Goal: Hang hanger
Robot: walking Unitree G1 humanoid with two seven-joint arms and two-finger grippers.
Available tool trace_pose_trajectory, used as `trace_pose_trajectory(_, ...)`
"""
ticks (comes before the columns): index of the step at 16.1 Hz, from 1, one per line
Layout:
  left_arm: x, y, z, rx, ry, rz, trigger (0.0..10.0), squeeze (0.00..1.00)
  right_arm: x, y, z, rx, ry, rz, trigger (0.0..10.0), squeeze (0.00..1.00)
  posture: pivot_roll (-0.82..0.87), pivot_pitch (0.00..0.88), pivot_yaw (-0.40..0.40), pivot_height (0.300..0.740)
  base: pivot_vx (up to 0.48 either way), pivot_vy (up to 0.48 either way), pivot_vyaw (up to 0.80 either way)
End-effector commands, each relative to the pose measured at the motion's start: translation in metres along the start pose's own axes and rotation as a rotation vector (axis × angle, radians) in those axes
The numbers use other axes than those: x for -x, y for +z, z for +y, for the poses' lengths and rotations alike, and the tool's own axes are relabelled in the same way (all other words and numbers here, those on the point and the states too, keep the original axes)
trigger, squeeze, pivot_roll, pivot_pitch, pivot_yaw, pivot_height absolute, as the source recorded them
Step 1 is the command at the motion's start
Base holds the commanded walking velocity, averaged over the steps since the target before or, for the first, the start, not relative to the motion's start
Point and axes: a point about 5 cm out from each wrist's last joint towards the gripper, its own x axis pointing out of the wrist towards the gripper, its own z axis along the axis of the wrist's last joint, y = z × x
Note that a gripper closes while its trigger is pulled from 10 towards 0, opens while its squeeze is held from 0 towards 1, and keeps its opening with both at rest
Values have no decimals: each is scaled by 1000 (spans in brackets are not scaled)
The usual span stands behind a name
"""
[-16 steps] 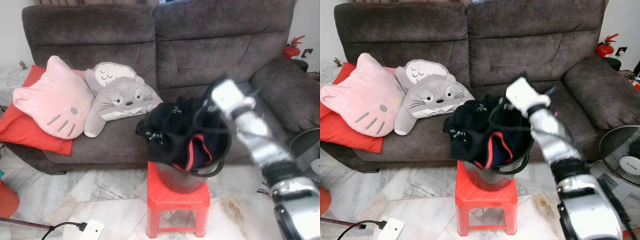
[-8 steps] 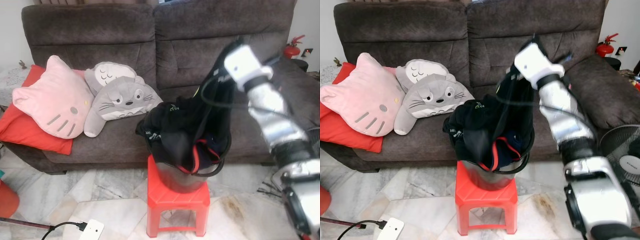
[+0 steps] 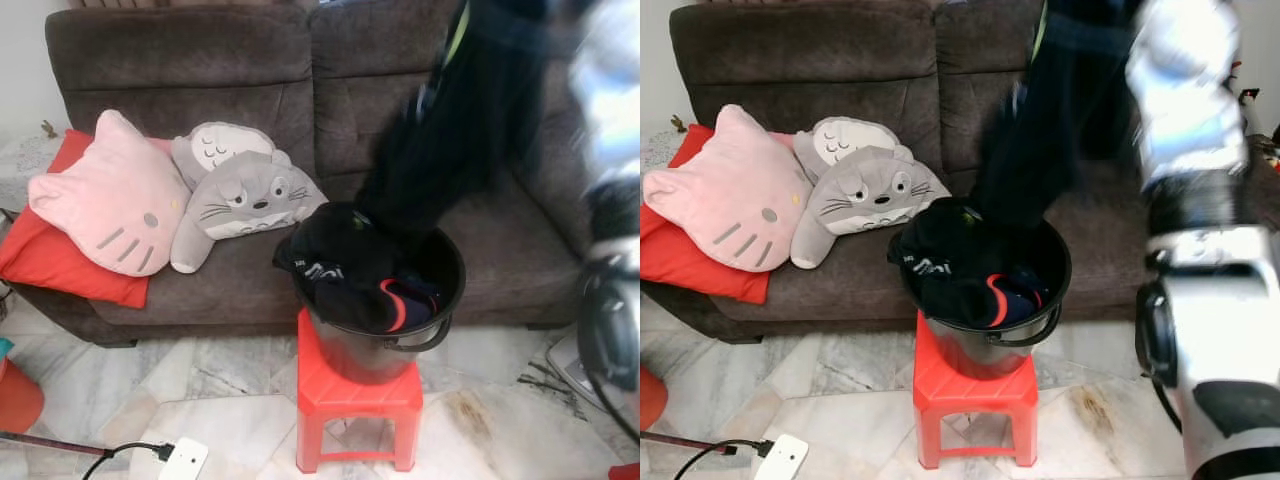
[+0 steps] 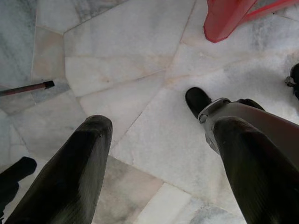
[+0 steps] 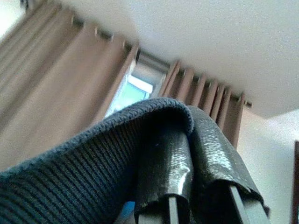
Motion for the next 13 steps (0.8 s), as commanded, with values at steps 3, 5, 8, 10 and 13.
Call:
trace_pose_trajectory(3, 1, -2, 1, 7, 2, 9, 10000, 0, -16, 87, -28, -272, -20, -351, 10000, 0, -336, 0, 104, 740, 0, 0, 0)
trace_pose_trajectory(5, 1, -2, 1, 4, 0, 9, 10000, 0, -2, 115, -24, -458, 99, -473, 10000, 0, -347, 0, 105, 740, 0, 0, 0)
trace_pose_trajectory(8, 1, -2, 1, 5, 2, 8, 10000, 0, 29, 103, -8, -741, 163, -415, 10000, 0, -352, 0, 104, 740, 0, 0, 0)
trace_pose_trajectory(10, 1, -3, 2, 5, 4, 8, 10000, 0, 49, 78, 11, -786, 213, -258, 10000, 0, -346, 0, 104, 740, 0, 0, 0)
trace_pose_trajectory(13, 1, -4, 4, 0, 4, 12, 10000, 0, 121, -11, 65, -694, 248, 266, 10000, 0, -343, 0, 104, 740, 0, 0, 0)
